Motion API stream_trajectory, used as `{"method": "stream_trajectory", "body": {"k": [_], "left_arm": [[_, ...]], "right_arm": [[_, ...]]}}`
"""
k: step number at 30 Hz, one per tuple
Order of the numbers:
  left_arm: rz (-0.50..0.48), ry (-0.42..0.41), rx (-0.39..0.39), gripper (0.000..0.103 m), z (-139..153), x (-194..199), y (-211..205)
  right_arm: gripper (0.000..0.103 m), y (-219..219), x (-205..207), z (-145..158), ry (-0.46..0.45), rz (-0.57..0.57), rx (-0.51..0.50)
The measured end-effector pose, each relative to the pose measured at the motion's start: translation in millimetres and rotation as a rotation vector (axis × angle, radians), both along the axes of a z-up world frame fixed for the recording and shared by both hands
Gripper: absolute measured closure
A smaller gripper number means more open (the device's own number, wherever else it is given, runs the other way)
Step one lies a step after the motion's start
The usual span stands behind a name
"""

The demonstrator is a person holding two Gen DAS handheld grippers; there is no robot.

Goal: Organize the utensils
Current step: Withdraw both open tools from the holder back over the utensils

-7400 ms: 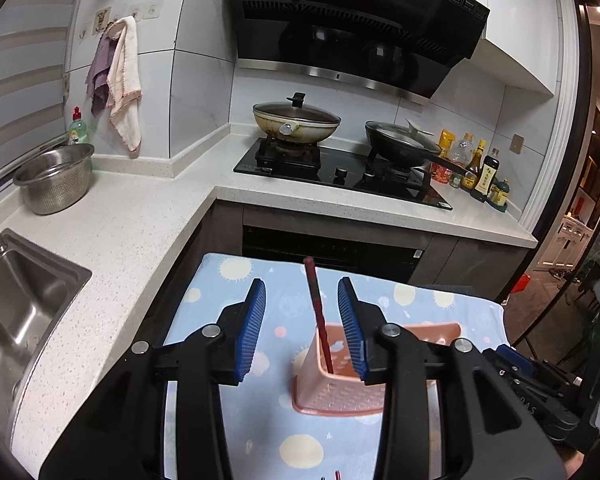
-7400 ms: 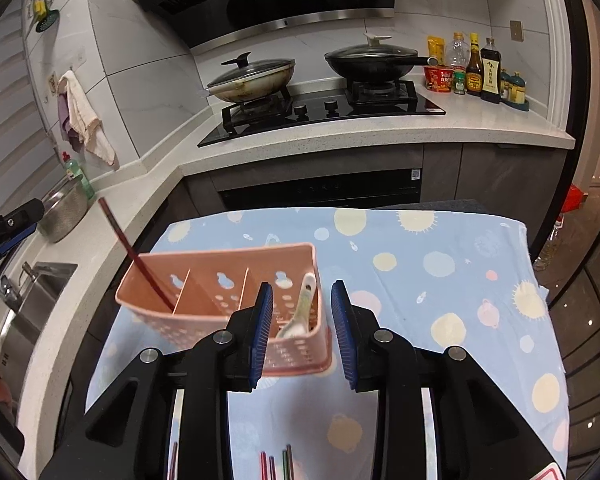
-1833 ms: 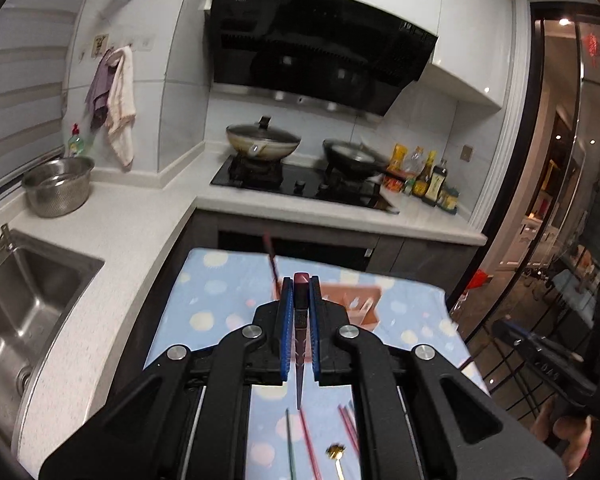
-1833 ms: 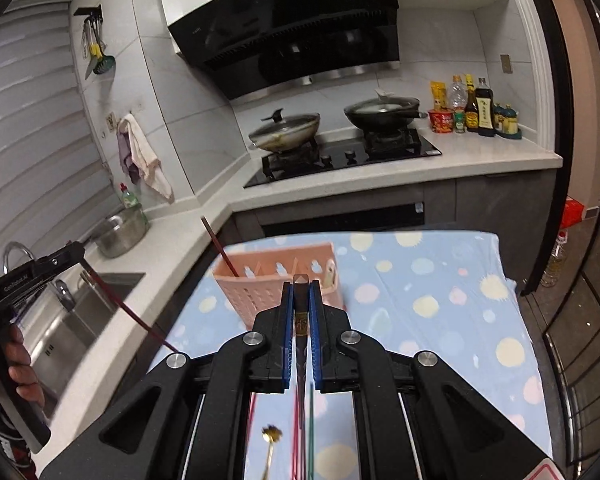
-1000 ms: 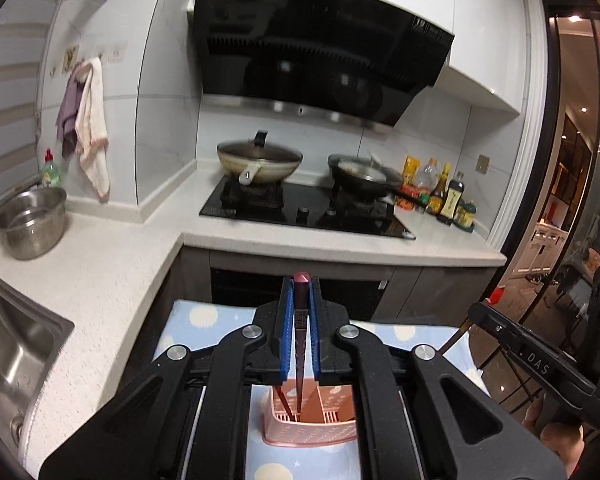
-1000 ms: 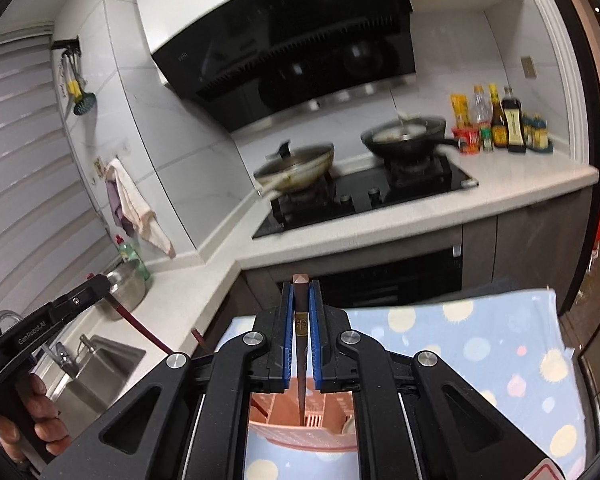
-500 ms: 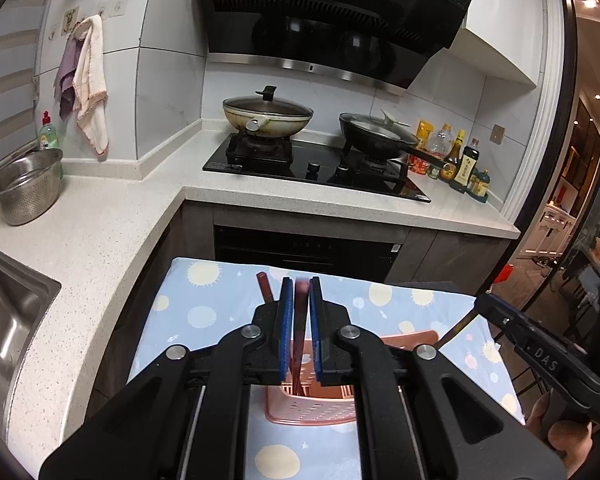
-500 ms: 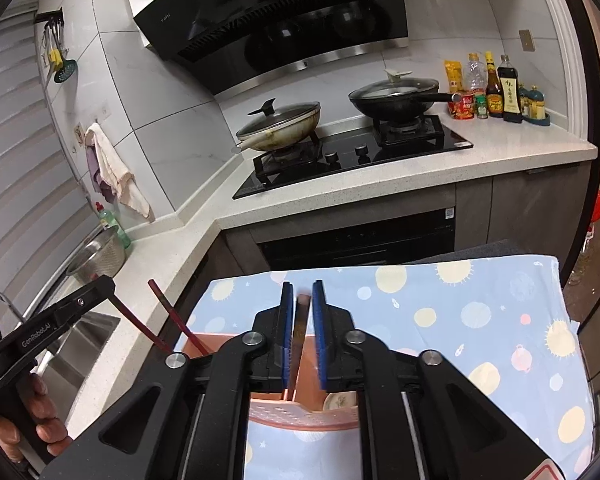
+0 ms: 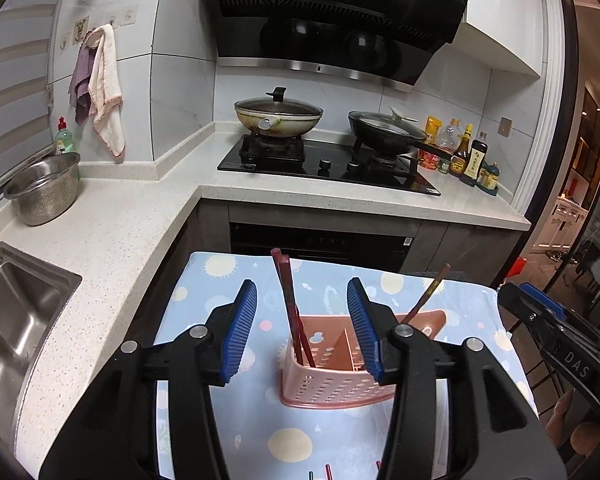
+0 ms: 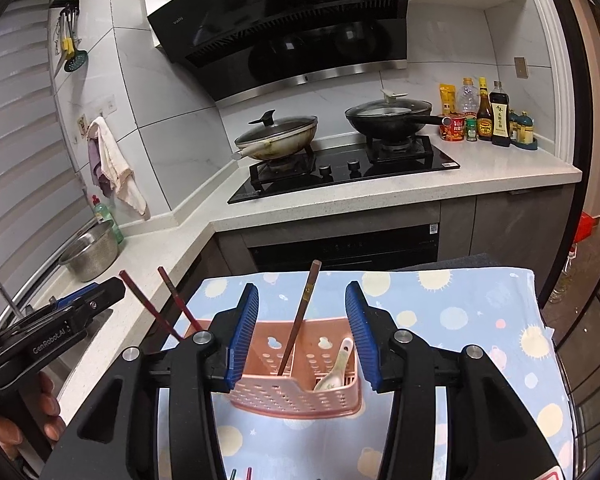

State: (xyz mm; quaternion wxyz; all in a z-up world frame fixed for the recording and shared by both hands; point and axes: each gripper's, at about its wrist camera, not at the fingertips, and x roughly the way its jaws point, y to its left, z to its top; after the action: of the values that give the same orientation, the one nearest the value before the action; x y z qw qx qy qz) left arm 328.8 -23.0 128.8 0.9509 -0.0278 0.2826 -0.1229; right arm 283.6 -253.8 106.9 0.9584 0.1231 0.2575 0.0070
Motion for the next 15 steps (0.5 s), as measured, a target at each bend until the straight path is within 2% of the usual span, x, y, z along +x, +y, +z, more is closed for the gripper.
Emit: {"method": "stream_trajectory", "body": {"k": [9,15], "left_arm": [[-0.01,0.0,0.003,0.058,0,-38,7],[-0.011,0.022,0.008,0.058,-11,-69,13]], "right_arm": [[0.057,7,-43,-1,0.011,0.012,-0.02],[0.056,7,-81,-13,0.039,0.006,-0.021]]}}
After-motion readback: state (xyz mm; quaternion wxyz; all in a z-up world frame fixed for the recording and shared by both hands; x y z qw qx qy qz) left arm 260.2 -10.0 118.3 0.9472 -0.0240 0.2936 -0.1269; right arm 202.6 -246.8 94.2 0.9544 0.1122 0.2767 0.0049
